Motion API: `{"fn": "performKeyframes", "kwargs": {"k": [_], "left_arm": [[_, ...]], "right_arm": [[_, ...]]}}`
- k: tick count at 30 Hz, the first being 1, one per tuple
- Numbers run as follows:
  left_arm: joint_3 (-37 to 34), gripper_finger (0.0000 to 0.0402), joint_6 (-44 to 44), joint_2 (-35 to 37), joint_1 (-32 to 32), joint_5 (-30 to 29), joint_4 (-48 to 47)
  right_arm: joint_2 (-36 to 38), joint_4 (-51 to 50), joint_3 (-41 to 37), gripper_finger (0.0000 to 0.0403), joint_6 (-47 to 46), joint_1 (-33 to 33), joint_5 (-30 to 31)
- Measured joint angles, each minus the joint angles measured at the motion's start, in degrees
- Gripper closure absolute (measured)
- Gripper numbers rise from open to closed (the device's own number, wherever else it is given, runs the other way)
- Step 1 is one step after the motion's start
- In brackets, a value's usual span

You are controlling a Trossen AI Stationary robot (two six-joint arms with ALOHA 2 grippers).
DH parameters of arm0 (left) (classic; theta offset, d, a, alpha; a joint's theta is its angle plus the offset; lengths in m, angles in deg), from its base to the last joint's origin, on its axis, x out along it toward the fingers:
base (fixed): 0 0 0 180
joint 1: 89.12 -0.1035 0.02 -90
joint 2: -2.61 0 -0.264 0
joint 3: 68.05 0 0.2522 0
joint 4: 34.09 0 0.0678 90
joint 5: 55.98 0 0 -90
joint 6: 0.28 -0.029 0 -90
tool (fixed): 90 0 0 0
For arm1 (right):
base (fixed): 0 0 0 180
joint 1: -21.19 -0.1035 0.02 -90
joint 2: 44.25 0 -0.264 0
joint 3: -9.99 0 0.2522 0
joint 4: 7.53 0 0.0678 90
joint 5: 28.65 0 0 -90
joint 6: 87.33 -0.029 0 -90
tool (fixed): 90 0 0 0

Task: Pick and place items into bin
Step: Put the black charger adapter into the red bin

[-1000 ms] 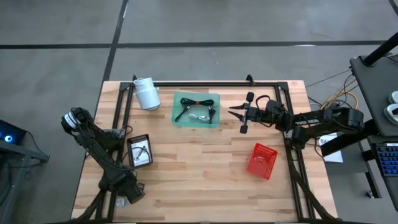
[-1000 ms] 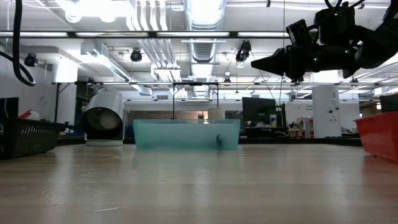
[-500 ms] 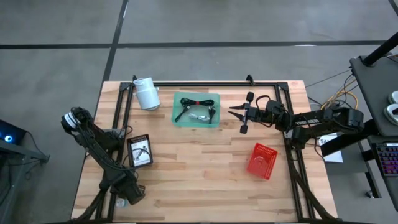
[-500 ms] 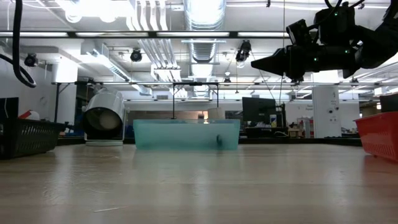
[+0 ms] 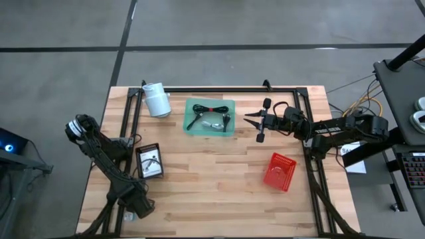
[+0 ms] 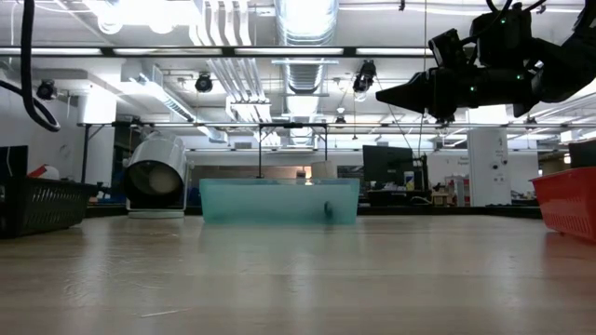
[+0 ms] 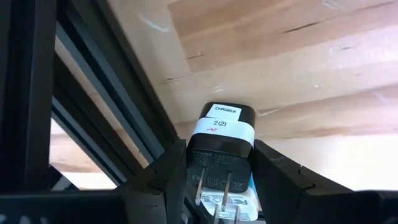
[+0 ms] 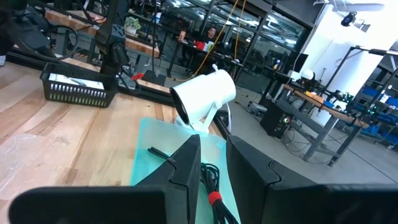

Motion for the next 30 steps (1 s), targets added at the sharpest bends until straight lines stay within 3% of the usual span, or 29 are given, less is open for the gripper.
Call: {"fn": "performKeyframes", "kwargs": {"k": [11, 24, 30], "left_arm": [[0.3, 0.0267, -1.6, 2.3, 0.0, -4.6, -0.5], [0.0, 0.0267, -8.7, 6.3, 0.0, -28.4, -3.5], [0.0, 0.0267, -9.9, 6.4, 0.0, -29.7, -3.5]], "right_arm": [[0.0, 0.0, 0.0, 0.0337, 0.0, 0.0, 0.0], [0.0, 0.0, 0.0, 0.0337, -0.2, 0.0, 0.0], [0.0, 0.0, 0.0, 0.0337, -0.3, 0.0, 0.0]]}}
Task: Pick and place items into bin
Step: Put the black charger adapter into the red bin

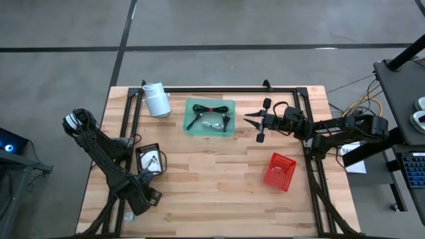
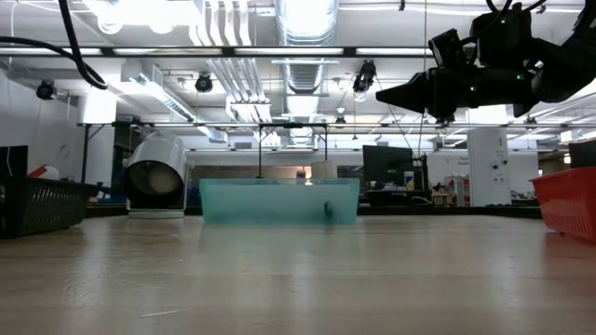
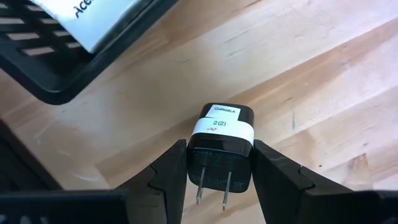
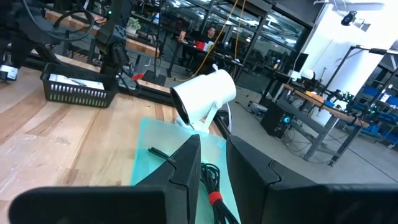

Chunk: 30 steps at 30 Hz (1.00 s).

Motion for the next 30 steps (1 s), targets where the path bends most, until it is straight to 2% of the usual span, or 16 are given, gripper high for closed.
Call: {"fn": "performKeyframes", "kwargs": {"k": [9, 16, 30], "left_arm": [[0.4, 0.0267, -1.1, 0.0, 0.0, -0.2, 0.1], [0.4, 0.0267, -1.7, 0.9, 0.0, -4.0, 0.6], [0.5, 0.0267, -5.8, 2.2, -0.1, -18.8, 2.3]], "right_arm": [[0.0, 0.0, 0.0, 0.0337, -1.5, 0.0, 0.0], [0.0, 0.0, 0.0, 0.0337, -1.5, 0.0, 0.0], [0.0, 0.0, 0.0, 0.0337, -1.4, 0.0, 0.0]]}}
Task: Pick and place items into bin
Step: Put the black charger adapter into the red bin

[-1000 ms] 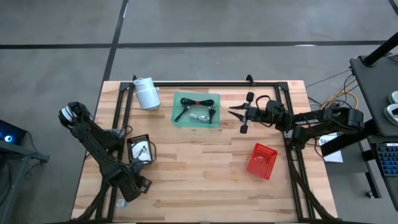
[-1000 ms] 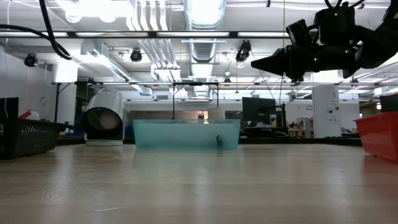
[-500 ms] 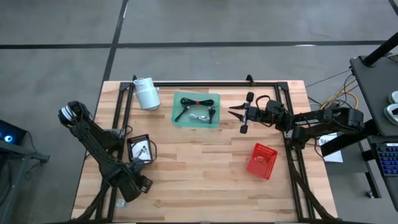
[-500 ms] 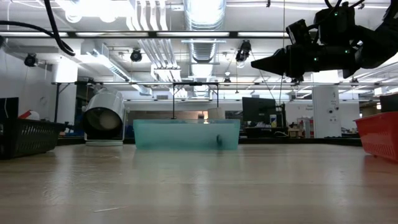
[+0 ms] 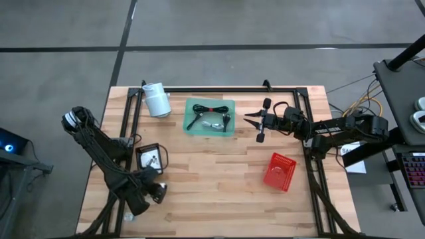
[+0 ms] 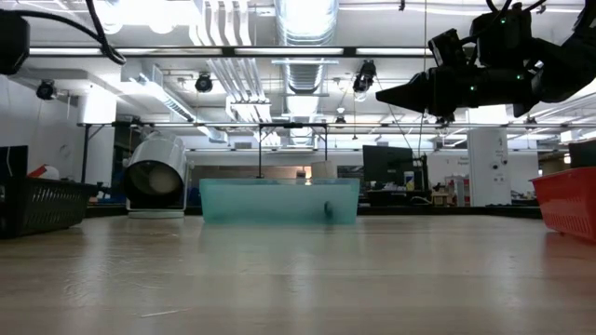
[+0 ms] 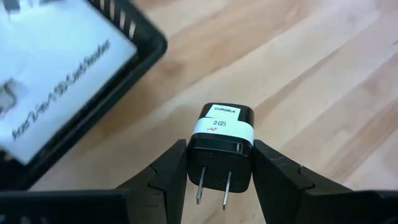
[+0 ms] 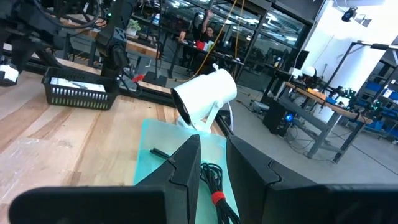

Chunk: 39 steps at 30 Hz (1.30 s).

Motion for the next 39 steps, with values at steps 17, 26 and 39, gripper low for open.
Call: {"fn": "performKeyframes", "kwargs": {"k": [17, 26, 39], "left_arm": [[-1.0, 0.0267, -11.1, 0.0, -2.9, -10.9, 5.3], [-1.1, 0.0267, -23.2, 0.0, -9.1, -11.0, 10.1], [-1.0, 0.0267, -48.3, 0.0, -18.7, -10.9, 24.6]], "right_arm": [[0.0, 0.0, 0.0, 0.0337, 0.2, 0.0, 0.0], [0.0, -1.9, 0.0, 0.0322, 5.7, -1.7, -2.9], [-1.8, -1.6, 0.0, 0.0207, 19.4, -10.6, -6.6]]}}
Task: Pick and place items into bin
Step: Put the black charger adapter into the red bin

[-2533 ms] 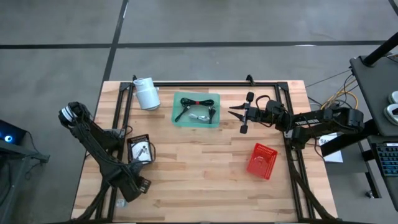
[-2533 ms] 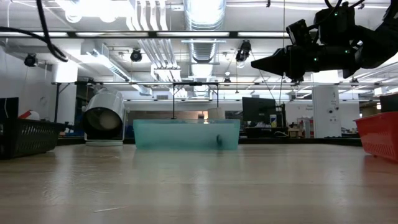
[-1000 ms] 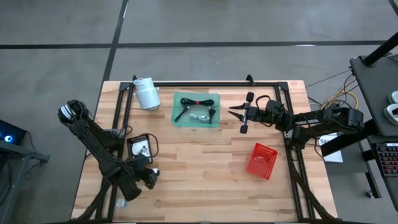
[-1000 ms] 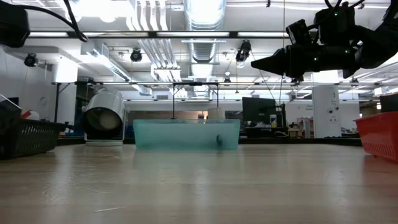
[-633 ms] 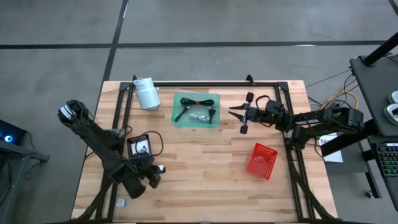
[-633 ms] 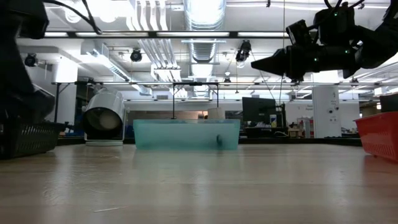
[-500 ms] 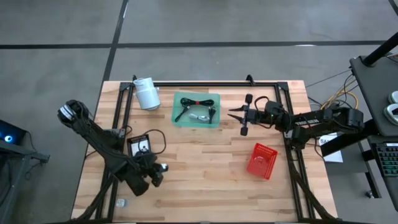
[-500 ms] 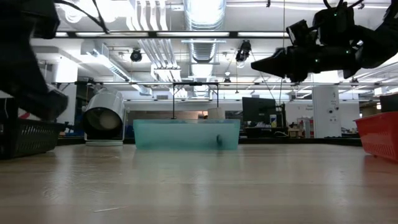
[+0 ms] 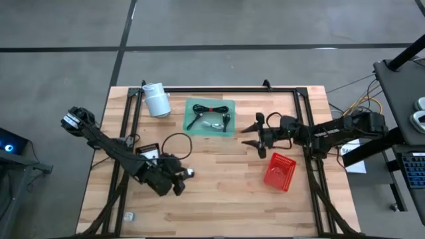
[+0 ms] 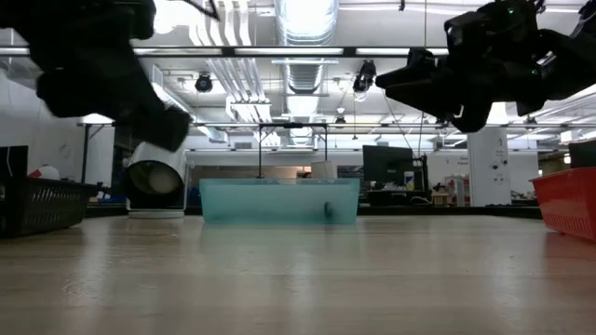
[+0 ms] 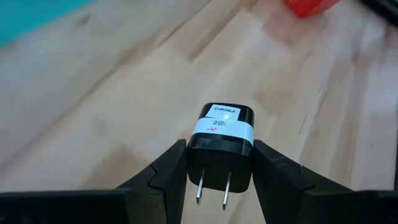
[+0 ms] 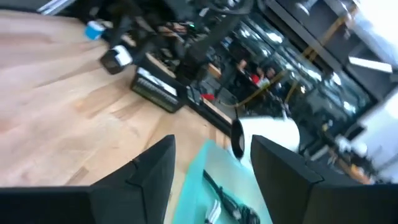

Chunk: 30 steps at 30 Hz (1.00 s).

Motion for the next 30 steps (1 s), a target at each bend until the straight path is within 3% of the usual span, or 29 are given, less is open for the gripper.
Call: {"fn": "performKeyframes", "kwargs": {"k": [6, 12, 23, 30], "left_arm": [[0.0, 0.0267, -14.8, 0.0, -4.7, 0.0, 10.0], [0.0, 0.0267, -27.1, -0.1, -8.6, 1.4, 17.7], [0.0, 0.0267, -35.2, -0.3, -12.5, 2.9, 21.4], [-0.1, 0.0267, -36.3, -0.6, -13.9, 3.0, 21.6]], "right_arm": [[-3.3, 0.9, 0.0, 0.0202, 12.2, -5.1, 0.0], [-10.0, 8.2, 1.0, 0.0202, 20.9, -9.1, -0.1], [-23.7, 9.0, 13.8, 0.0202, 25.5, -9.7, 0.2], [-26.4, 9.0, 16.9, 0.0202, 25.3, -10.3, 0.7]]}}
